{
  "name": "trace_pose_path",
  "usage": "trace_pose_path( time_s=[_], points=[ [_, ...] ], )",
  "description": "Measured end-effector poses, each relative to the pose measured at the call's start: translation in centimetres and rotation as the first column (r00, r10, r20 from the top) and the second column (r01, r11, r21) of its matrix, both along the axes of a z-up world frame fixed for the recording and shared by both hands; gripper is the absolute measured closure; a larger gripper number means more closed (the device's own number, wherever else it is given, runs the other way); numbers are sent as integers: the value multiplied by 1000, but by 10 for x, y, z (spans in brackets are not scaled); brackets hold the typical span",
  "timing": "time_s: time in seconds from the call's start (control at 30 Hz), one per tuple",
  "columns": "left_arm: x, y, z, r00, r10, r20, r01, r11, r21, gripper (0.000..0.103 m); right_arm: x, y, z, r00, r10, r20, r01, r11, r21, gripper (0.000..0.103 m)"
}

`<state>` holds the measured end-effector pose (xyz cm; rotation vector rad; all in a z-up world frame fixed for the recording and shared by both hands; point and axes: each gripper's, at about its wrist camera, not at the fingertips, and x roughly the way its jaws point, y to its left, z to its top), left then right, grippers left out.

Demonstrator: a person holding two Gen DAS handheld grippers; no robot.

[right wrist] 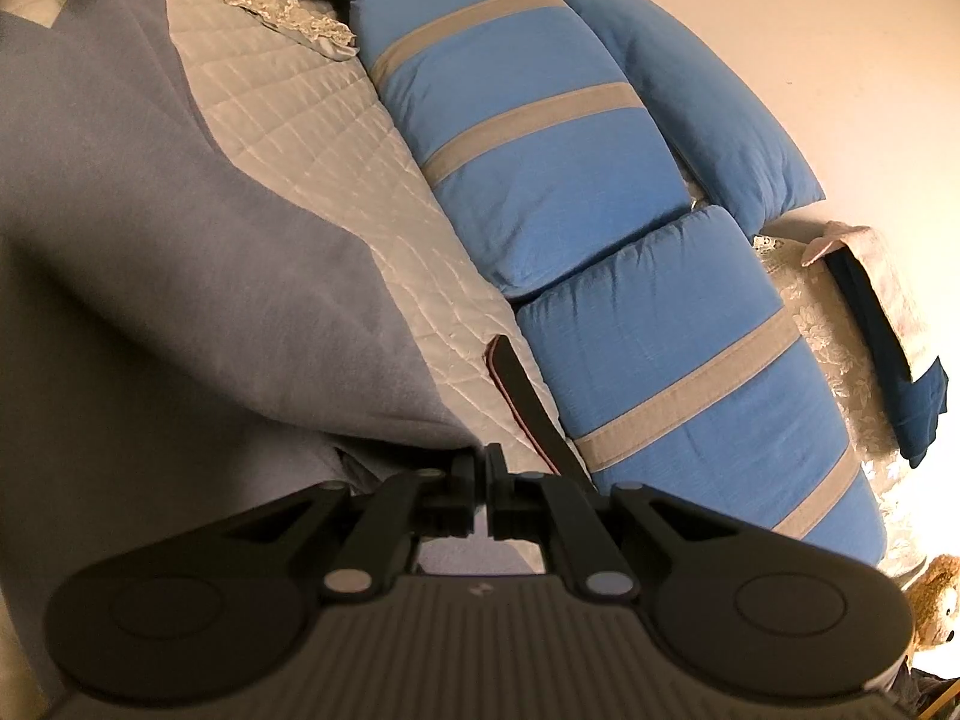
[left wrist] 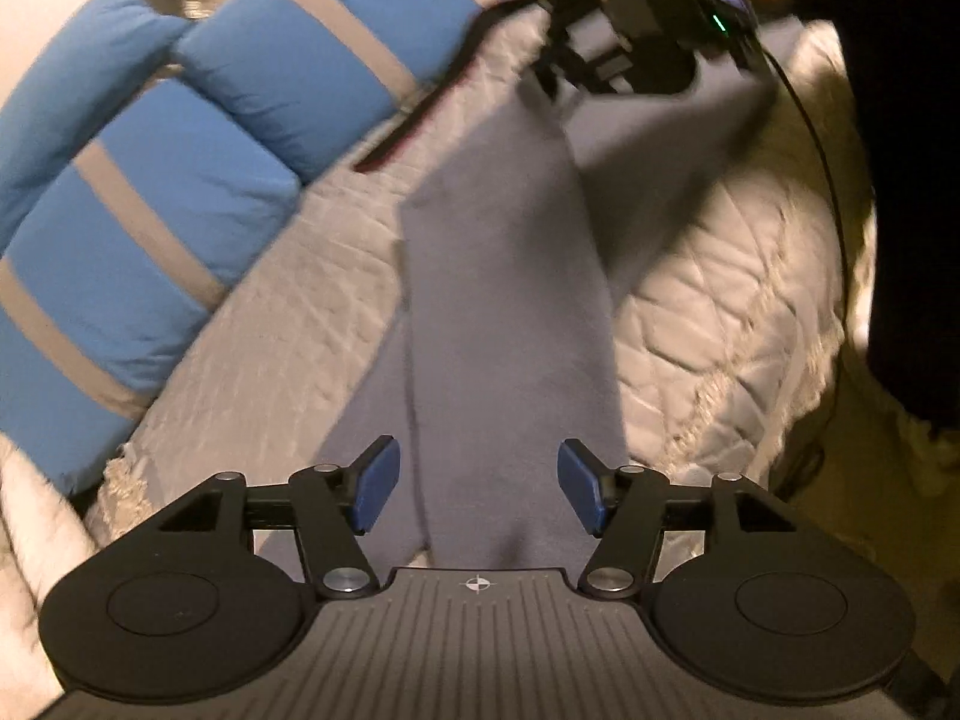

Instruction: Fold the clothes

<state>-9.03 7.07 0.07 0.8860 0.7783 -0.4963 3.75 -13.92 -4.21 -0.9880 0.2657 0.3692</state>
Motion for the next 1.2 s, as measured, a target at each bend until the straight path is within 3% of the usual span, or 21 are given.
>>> trace_pose_path(
  time_s=[0.23,0.33,0.43,0.53,0.6,0.63,0.73,0.97,1.2],
  points=[
    [-11,-30,-35,998,11,-69,-2,992,130,46,1,0,-1,1000,4,-1,-4,1000,-5,89],
    [-14,-41,-49,998,35,-53,-24,982,188,46,1,1,0,1000,4,1,-4,1000,-4,87],
    [-14,-51,-63,996,88,14,-89,963,255,46,0,0,-1,1000,5,2,-5,1000,-4,87],
    [-15,-54,-70,992,114,48,-123,953,279,47,0,0,-1,1000,5,2,-5,1000,-3,85],
    [-17,-54,-71,990,126,59,-138,948,287,62,-1,0,-1,1000,5,2,-5,1000,-2,85],
    [-17,-54,-71,988,136,73,-152,942,300,82,-1,0,-1,1000,6,3,-6,1000,-1,85],
    [-15,-50,-65,981,168,98,-190,933,306,97,-2,-1,-1,1000,12,10,-12,1000,4,85],
    [0,-30,-30,960,168,222,-241,902,358,99,-5,1,6,998,35,44,-37,998,46,85],
    [63,14,2,917,209,340,-332,871,362,100,-2,12,16,994,60,94,-70,992,105,85]
  ],
)
